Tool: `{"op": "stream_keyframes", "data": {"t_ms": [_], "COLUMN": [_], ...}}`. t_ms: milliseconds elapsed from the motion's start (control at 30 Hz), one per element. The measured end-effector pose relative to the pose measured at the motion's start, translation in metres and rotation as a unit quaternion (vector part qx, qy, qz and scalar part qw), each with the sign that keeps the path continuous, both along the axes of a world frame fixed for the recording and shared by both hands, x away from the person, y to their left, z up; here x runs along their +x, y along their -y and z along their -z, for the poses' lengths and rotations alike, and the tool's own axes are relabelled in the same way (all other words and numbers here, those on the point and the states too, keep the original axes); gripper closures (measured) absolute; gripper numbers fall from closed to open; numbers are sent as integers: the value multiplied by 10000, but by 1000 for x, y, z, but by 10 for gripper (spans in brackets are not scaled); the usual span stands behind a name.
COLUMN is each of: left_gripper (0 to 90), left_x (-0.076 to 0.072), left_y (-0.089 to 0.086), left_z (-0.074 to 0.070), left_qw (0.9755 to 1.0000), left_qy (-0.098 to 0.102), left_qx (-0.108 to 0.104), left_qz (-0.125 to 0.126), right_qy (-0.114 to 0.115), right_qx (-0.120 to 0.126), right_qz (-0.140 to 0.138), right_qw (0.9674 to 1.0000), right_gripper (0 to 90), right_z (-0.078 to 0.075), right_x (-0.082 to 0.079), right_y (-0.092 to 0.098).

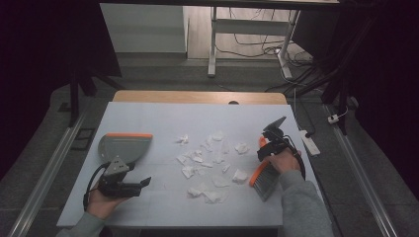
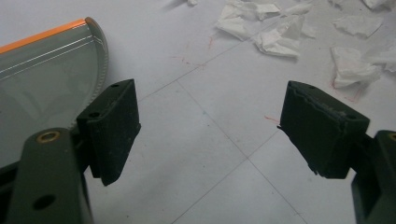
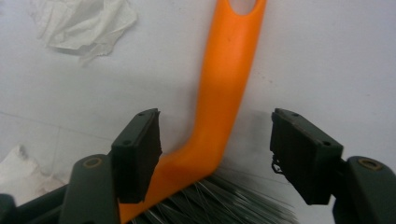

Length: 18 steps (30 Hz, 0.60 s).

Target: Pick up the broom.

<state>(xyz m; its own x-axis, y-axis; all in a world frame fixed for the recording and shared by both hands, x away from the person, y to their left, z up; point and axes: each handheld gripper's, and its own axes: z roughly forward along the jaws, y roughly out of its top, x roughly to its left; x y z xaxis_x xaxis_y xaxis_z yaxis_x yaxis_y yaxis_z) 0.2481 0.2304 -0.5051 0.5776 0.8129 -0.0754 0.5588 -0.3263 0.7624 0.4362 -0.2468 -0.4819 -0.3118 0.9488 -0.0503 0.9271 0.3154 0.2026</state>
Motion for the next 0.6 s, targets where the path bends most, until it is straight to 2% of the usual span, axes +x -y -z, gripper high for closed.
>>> {"op": "stream_keyframes", "data": {"t_ms": [133, 200, 333, 400, 600], "left_gripper": [209, 209, 209, 209, 209], "left_x": [0, 0, 0, 0, -1], "left_y": [0, 0, 1, 1, 1], "left_z": [0, 1, 1, 1, 1], "left_qw": [10000, 10000, 10000, 10000, 10000], "left_qy": [8, -1, 2, 6, -4], "left_qx": [-1, 8, 6, 12, 42], "left_qz": [13, 18, 27, 23, 32], "right_qy": [-43, -191, -216, -317, -293], "right_qx": [-10, -124, -142, -103, -86], "right_qz": [52, 182, 321, 488, 661], "right_qw": [10000, 9996, 9992, 9983, 9973], "right_gripper": [405, 453, 529, 566, 629], "right_z": [5, 8, 7, 6, 6], "right_x": [0, 1, 1, 0, -1], "right_y": [-5, -8, -9, -8, -7]}}
